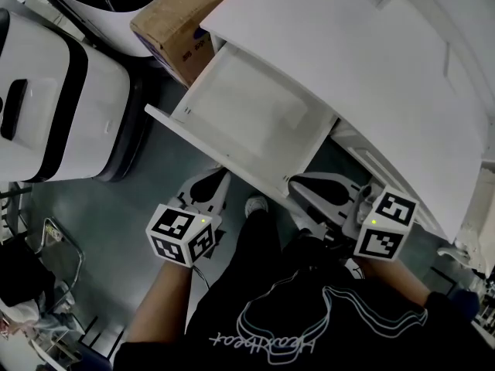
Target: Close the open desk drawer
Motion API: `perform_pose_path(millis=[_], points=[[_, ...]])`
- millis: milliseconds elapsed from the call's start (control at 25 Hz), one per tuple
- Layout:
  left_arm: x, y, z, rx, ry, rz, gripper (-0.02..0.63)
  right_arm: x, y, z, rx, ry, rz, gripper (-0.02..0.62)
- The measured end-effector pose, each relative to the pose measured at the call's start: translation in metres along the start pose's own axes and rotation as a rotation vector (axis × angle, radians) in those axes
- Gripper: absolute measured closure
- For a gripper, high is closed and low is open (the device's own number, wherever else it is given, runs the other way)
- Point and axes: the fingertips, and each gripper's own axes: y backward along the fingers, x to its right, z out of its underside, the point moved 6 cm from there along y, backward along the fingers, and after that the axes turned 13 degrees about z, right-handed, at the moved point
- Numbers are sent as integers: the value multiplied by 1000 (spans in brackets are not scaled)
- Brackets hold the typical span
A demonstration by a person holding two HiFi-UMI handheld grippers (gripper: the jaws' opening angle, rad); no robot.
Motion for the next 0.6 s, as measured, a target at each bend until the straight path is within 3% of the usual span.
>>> perform_pose_path(millis=[600], points=[[-5,-28,-22,-52,-43,23,600,11,17,-1,55,-38,44,589]])
